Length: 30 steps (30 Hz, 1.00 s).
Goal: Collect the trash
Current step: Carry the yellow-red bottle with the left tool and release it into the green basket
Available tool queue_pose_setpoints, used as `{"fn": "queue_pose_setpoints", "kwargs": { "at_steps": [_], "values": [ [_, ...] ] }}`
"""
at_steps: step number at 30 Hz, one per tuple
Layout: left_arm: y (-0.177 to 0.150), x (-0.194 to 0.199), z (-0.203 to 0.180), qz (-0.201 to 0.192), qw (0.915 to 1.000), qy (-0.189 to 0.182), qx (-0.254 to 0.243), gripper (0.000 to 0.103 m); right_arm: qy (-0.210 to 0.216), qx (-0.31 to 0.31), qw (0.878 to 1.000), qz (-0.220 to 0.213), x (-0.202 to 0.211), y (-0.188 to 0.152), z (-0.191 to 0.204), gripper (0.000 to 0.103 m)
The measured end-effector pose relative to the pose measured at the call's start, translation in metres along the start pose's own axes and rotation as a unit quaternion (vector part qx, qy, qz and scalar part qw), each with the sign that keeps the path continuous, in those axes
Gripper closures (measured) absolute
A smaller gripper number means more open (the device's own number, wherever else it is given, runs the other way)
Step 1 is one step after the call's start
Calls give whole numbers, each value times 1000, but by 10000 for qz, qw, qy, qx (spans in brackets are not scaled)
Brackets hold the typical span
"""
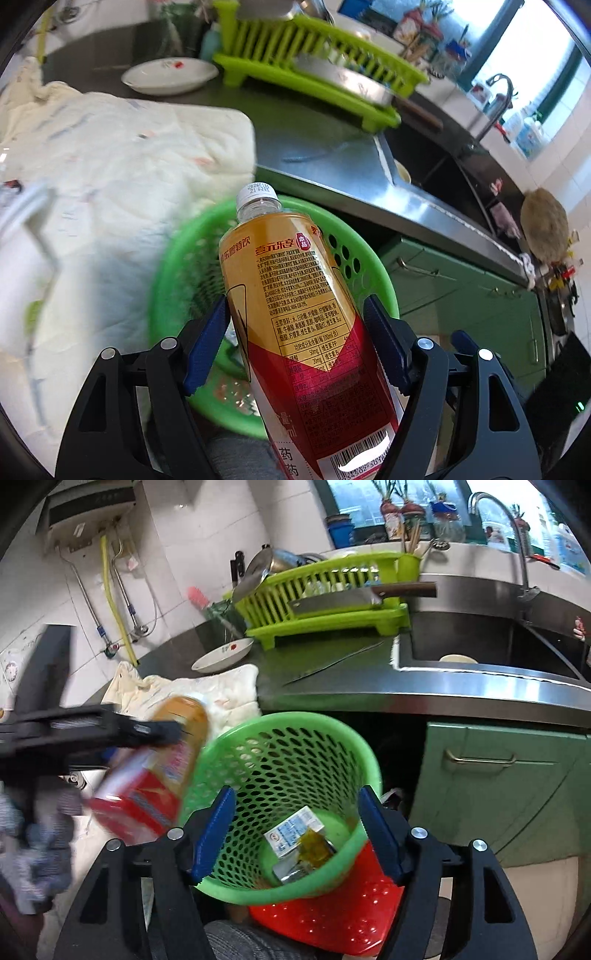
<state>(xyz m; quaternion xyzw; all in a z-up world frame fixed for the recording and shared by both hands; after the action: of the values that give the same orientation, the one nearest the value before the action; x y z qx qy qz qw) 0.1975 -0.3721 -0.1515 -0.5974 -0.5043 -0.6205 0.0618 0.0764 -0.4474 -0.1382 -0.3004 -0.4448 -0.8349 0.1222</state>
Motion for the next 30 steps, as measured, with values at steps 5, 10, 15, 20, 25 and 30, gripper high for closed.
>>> {"fn": "queue_pose_setpoints", "kwargs": {
  "at_steps": [5,10,15,20,25,30],
  "values": [
    [0,-46,-15,266,9995,5,-167,30,-96,-25,9999,-88,8,-6,-18,35],
    [-5,-89,-25,495,9985,84,-230,30,-124,-168,9998,-55,7,-16,-36,35],
    [-10,-112,-32,629,9977,36,-257,29,-172,-218,9996,-30,7,-22,-47,34],
    [-9,-108,-34,498,9985,-71,-231,25,-149,-244,9996,-74,10,-20,-49,35],
    [-8,-84,-30,270,9991,-53,-314,24,-138,-205,9996,-139,14,-19,-43,35],
    [-7,-47,-18,18,9996,47,-280,24,-27,-86,9997,-231,24,-15,-23,34]
  ]
}}
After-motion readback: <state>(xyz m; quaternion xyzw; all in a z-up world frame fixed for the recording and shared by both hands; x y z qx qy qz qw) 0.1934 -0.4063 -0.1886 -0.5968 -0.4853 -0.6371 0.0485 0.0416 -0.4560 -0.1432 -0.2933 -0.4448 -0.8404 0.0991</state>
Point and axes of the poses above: each gripper's, at about its wrist camera, not at the fingertips, and x roughly against the way its jaws point, z to its left, y to its top, the point moved 10 cm from there along -x, roughly the way its jaws point, and after that the axes turned 10 degrees about -x, right-handed, at the moved point
